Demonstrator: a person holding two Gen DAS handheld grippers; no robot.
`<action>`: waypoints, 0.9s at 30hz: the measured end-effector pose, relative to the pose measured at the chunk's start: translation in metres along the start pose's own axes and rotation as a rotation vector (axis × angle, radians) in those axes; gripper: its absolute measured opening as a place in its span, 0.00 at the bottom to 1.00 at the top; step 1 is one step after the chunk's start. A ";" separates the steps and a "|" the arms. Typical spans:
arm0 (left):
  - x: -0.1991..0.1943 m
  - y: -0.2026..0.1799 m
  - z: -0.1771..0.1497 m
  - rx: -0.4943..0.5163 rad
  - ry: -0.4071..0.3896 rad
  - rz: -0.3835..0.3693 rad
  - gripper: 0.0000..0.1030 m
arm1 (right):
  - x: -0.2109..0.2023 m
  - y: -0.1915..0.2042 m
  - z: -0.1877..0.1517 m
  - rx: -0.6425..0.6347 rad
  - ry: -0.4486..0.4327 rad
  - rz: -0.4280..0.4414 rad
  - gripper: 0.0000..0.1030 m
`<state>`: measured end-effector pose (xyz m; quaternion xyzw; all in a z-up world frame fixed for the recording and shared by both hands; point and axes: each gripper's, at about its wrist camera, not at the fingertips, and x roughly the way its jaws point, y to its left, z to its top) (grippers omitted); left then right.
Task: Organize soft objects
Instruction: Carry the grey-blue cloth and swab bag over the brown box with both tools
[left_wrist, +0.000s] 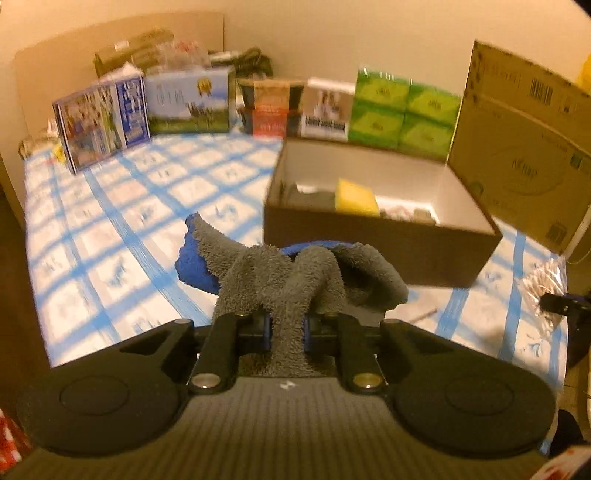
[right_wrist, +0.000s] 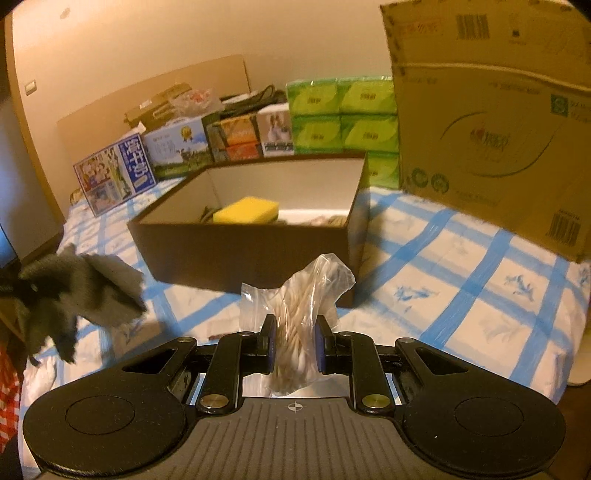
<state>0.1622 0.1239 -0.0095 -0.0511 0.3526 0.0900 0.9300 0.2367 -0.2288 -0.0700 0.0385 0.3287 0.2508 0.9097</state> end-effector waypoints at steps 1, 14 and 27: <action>-0.007 0.003 0.006 0.001 -0.012 0.002 0.14 | -0.004 -0.003 0.003 0.002 -0.010 -0.005 0.20; -0.041 0.001 0.019 0.016 -0.038 0.005 0.14 | -0.033 -0.023 0.019 0.045 -0.060 -0.029 0.20; -0.038 -0.034 0.018 0.042 -0.024 -0.084 0.14 | -0.034 -0.004 0.022 0.017 -0.054 0.034 0.20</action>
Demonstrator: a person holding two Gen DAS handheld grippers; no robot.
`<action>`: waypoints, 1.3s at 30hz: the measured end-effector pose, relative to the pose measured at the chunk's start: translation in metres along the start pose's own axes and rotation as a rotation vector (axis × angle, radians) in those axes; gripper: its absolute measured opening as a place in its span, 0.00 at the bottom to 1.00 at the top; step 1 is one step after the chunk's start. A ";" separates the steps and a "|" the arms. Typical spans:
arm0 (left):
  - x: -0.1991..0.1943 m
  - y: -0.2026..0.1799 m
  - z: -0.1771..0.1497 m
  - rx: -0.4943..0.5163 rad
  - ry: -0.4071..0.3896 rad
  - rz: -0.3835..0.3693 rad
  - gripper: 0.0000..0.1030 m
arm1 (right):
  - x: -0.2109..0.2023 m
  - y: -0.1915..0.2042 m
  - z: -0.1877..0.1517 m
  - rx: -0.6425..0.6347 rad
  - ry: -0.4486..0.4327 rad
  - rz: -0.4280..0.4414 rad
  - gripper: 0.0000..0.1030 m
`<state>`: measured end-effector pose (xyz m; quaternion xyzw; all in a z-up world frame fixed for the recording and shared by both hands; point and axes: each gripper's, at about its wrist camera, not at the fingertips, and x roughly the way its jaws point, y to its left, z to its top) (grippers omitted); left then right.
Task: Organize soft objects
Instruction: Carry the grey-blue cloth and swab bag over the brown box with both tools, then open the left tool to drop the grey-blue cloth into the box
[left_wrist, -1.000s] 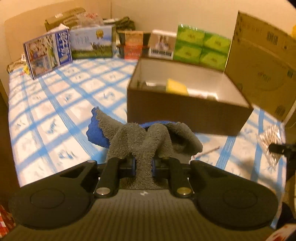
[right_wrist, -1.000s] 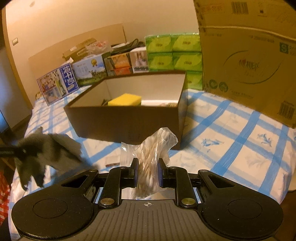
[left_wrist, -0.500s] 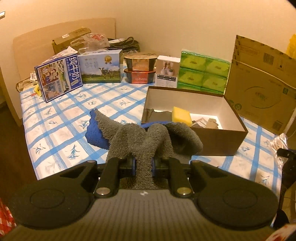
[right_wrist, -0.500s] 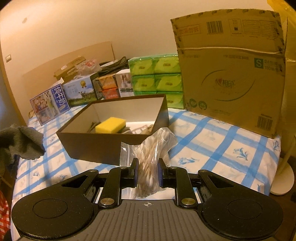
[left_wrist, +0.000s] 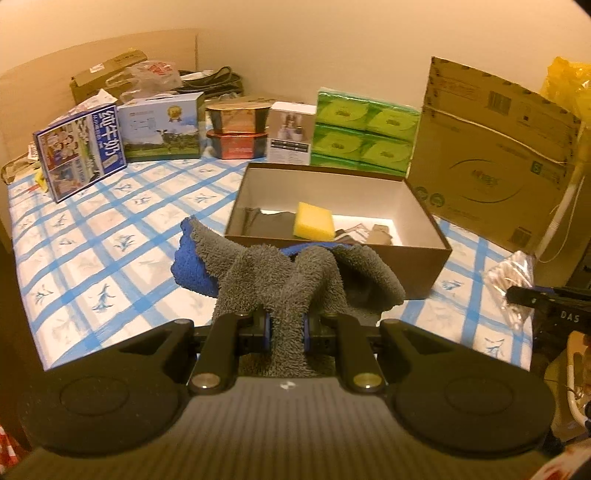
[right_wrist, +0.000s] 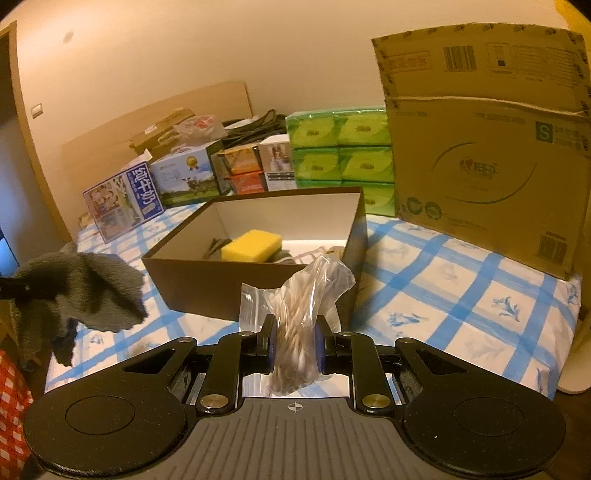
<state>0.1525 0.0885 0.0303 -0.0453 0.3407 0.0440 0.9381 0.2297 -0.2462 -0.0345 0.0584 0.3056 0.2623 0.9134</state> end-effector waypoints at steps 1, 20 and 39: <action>0.001 -0.002 0.001 0.002 0.000 -0.004 0.14 | 0.000 0.001 0.001 -0.002 0.000 0.003 0.20; 0.071 -0.024 0.085 0.069 -0.057 -0.039 0.14 | 0.055 0.009 0.065 -0.029 -0.059 0.038 0.20; 0.209 -0.016 0.147 0.093 -0.001 -0.023 0.53 | 0.167 -0.019 0.109 0.019 -0.040 -0.003 0.20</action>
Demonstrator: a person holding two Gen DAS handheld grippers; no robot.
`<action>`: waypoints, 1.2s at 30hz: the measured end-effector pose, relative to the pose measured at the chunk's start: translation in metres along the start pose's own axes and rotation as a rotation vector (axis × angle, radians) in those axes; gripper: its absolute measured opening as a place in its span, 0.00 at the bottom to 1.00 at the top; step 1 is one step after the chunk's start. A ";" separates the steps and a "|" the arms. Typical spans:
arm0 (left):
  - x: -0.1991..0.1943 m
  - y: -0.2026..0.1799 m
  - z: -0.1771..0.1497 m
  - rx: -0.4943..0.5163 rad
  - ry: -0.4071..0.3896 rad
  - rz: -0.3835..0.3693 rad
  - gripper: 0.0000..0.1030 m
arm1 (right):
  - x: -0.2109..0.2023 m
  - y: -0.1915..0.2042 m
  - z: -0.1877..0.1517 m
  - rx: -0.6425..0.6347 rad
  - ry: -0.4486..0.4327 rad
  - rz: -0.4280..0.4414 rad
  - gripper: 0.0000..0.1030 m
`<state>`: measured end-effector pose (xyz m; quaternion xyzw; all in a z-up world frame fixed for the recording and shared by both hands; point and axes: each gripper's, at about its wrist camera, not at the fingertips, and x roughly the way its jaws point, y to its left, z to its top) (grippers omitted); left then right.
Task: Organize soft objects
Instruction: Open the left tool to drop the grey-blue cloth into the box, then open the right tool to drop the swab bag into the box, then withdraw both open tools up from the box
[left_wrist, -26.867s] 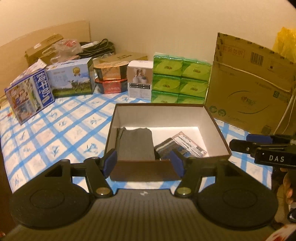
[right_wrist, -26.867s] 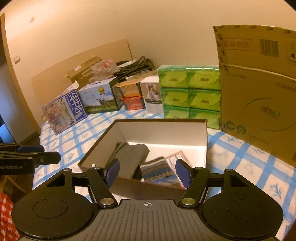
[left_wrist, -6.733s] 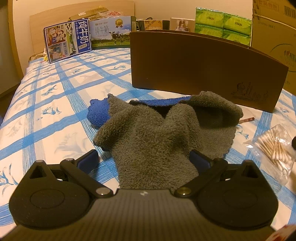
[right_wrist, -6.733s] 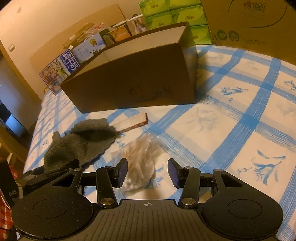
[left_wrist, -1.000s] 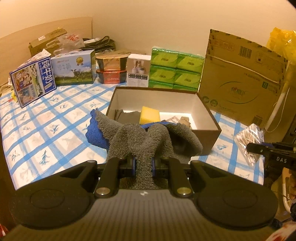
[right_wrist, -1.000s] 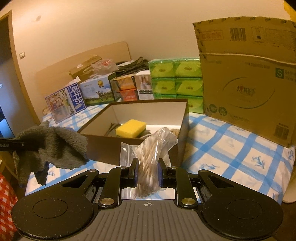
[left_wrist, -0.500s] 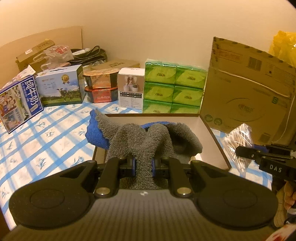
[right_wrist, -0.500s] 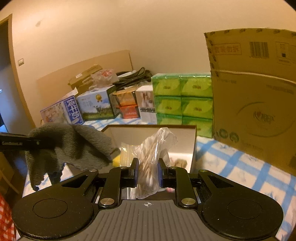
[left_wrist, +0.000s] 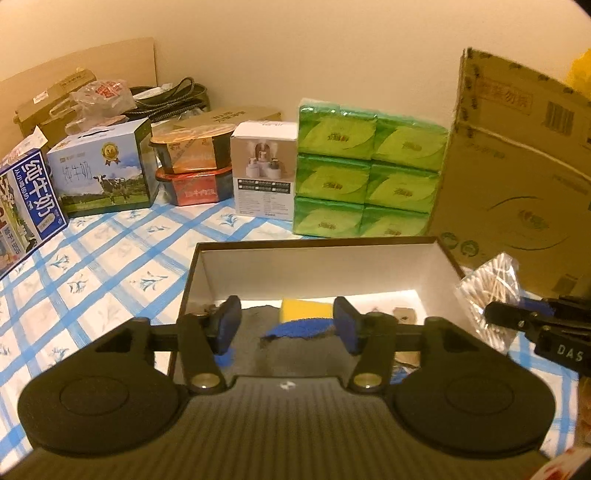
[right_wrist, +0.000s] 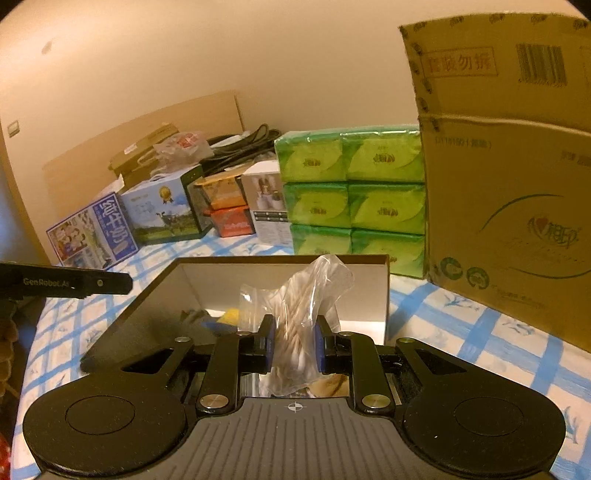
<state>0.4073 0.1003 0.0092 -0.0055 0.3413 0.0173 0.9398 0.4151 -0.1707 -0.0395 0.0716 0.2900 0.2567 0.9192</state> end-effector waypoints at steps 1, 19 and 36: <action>0.003 0.000 0.001 -0.001 0.008 0.004 0.53 | 0.004 -0.001 0.001 -0.001 0.004 -0.002 0.21; -0.050 0.014 -0.039 -0.008 -0.028 0.036 0.72 | -0.011 -0.006 -0.008 0.024 0.027 -0.002 0.57; -0.166 0.047 -0.119 -0.164 0.005 0.131 0.72 | -0.088 0.023 -0.064 0.018 0.068 0.046 0.63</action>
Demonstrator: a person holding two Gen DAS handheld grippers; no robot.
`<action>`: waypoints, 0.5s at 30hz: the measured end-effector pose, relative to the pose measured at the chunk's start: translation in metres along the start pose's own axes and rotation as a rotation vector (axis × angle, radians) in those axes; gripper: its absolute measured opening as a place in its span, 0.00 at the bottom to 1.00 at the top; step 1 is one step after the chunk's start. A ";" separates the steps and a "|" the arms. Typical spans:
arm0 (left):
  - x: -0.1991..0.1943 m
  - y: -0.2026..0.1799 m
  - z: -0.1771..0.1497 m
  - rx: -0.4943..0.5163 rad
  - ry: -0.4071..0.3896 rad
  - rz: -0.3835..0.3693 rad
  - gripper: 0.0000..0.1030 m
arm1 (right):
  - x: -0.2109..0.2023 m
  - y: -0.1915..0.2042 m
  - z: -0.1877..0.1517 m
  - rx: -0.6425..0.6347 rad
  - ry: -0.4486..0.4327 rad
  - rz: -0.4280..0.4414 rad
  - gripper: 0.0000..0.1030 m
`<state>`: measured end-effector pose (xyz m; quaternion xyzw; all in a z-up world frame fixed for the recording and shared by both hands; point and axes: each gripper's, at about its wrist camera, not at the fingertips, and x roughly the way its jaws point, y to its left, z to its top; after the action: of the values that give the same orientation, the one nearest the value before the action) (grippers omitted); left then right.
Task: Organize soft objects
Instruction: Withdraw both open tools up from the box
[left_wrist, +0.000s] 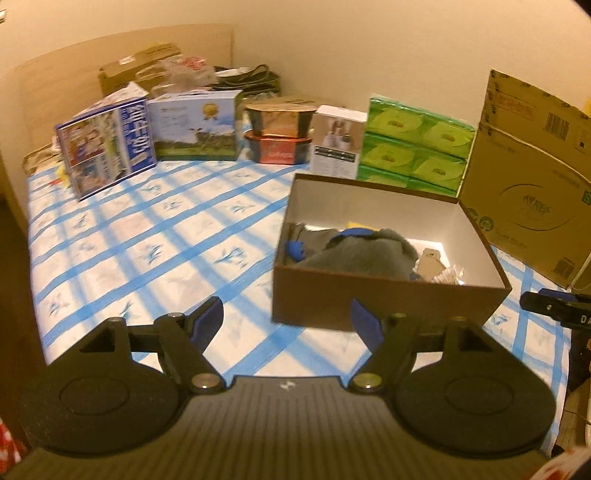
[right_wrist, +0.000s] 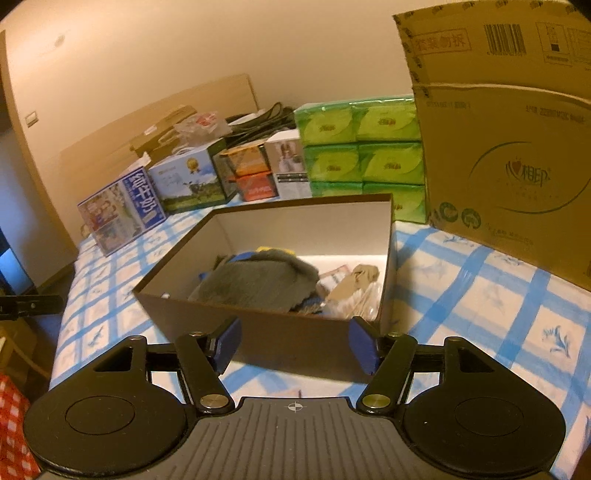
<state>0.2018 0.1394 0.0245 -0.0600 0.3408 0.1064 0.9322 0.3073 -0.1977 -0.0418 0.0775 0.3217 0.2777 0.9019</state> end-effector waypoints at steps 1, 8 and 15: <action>-0.006 0.003 -0.004 -0.008 0.000 0.002 0.72 | -0.007 0.005 -0.005 -0.002 0.001 0.008 0.64; -0.039 0.014 -0.033 -0.044 0.014 0.027 0.72 | -0.024 0.016 -0.019 0.001 0.012 0.025 0.66; -0.060 0.024 -0.058 -0.084 0.029 0.011 0.72 | -0.036 0.026 -0.034 -0.010 0.030 0.035 0.67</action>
<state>0.1153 0.1421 0.0185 -0.0986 0.3498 0.1246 0.9233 0.2518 -0.1967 -0.0406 0.0744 0.3326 0.2962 0.8923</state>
